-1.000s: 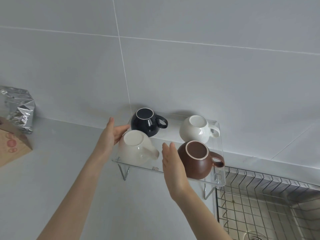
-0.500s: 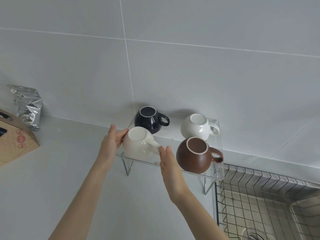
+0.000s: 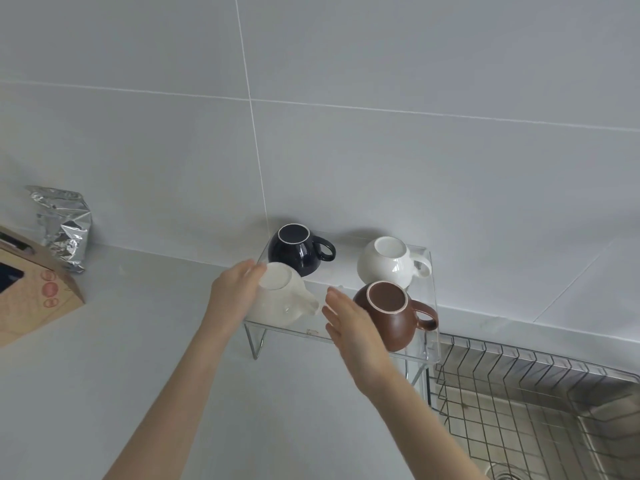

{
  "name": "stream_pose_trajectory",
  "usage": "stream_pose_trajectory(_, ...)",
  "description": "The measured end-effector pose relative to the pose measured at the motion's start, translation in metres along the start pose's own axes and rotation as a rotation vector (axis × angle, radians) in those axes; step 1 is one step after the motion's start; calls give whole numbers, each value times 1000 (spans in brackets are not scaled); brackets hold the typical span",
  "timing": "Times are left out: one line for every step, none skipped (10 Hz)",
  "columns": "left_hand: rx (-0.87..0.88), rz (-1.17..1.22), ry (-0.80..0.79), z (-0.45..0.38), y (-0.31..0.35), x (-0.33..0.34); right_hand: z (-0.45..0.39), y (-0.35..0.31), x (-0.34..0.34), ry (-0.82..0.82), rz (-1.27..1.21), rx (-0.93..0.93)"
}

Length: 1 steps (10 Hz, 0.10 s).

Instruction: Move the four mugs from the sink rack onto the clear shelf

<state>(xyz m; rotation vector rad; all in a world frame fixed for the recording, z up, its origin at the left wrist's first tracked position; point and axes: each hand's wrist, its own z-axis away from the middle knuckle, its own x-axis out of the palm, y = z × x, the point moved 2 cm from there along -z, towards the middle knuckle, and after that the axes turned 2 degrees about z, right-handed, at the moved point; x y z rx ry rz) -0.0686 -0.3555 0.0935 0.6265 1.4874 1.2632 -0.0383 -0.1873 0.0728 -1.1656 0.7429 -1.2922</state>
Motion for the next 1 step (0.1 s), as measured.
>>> stream_pose_trajectory(181, -21, -21, 13, 35, 5, 28, -60, -25, 41, 14, -208)
